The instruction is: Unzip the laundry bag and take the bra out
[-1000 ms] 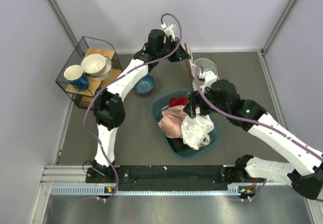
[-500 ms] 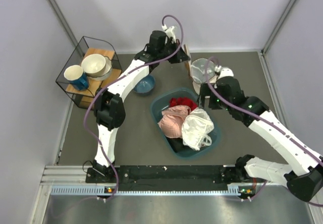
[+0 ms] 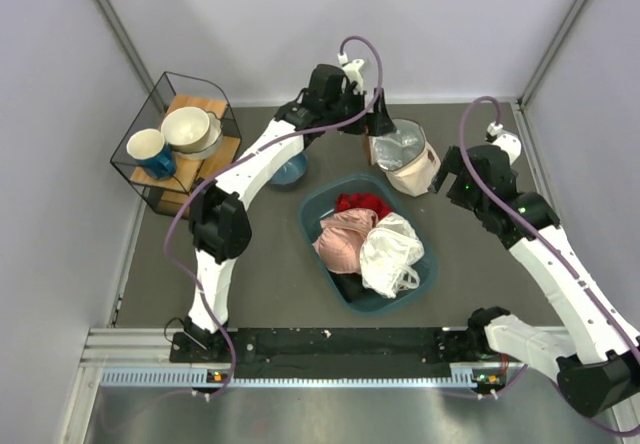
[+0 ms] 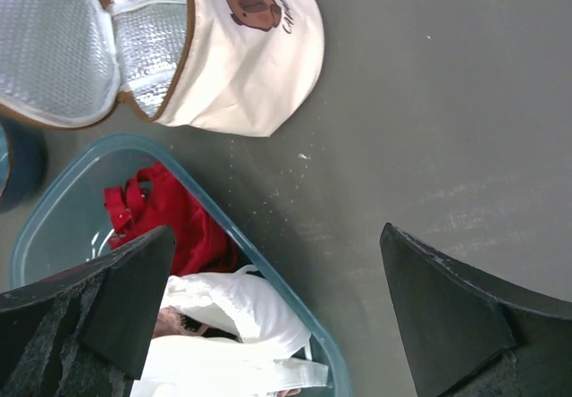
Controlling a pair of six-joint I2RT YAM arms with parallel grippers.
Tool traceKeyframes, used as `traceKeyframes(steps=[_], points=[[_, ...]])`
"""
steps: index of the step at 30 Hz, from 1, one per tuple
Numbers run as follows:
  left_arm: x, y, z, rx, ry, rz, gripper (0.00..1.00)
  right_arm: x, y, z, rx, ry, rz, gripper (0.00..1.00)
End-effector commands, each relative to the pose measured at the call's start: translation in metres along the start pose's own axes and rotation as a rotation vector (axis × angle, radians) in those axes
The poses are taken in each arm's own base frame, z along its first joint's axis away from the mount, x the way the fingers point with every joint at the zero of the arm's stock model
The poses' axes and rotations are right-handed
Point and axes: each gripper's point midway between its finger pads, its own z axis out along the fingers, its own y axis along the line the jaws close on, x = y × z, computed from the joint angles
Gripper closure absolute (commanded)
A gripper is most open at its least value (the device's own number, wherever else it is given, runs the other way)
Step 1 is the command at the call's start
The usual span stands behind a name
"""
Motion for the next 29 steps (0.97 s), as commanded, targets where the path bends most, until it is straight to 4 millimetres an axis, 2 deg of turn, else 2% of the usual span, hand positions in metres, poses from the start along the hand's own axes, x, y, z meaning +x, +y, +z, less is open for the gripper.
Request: traceKeyframes(steps=[1, 3, 4, 12, 13, 14, 18, 19, 21, 22, 23, 24, 25, 29], points=[[-0.053, -0.016, -0.052, 0.008, -0.132, 0.081, 0.01, -0.005, -0.010, 0.003, 0.063, -0.010, 0.013, 0.01], [-0.053, -0.016, -0.060, 0.001, -0.135, 0.095, 0.01, -0.002, -0.012, 0.005, 0.075, -0.004, 0.008, 0.01], [-0.059, -0.022, -0.070, 0.001, -0.153, 0.108, 0.01, -0.002, -0.012, 0.005, 0.077, -0.004, 0.010, 0.01], [-0.041, -0.006, -0.112, -0.077, -0.168, 0.124, 0.01, 0.005, -0.017, 0.008, 0.091, 0.008, -0.004, 0.01], [-0.043, -0.011, -0.122, -0.076, -0.184, 0.125, 0.01, 0.006, -0.018, 0.008, 0.096, 0.007, -0.005, 0.01], [-0.033, -0.002, -0.123, -0.093, -0.166, 0.108, 0.01, 0.008, -0.020, 0.009, 0.102, 0.010, -0.006, 0.01], [-0.017, 0.002, -0.145, -0.121, -0.166, 0.111, 0.01, 0.010, -0.024, 0.012, 0.125, 0.010, -0.013, 0.01], [-0.001, 0.009, -0.145, -0.138, -0.136, 0.101, 0.01, 0.010, -0.025, 0.013, 0.129, 0.011, -0.016, 0.01], [0.008, 0.013, -0.154, -0.166, -0.136, 0.107, 0.01, 0.010, -0.026, 0.013, 0.135, 0.006, -0.018, 0.01], [0.024, 0.022, -0.154, -0.186, -0.107, 0.095, 0.01, 0.010, -0.027, 0.013, 0.138, 0.005, -0.020, 0.01], [0.030, 0.024, -0.156, -0.191, -0.101, 0.095, 0.01, 0.009, -0.028, 0.013, 0.143, 0.002, -0.022, 0.01], [0.033, 0.022, -0.161, -0.186, -0.101, 0.099, 0.01, 0.010, -0.029, 0.014, 0.147, 0.003, -0.027, 0.01], [0.048, 0.021, -0.159, -0.160, -0.066, 0.091, 0.01, 0.009, -0.029, 0.014, 0.150, 0.003, -0.031, 0.01], [0.061, 0.016, -0.167, -0.137, -0.050, 0.086, 0.01, 0.011, -0.029, 0.015, 0.153, 0.008, -0.036, 0.01]])
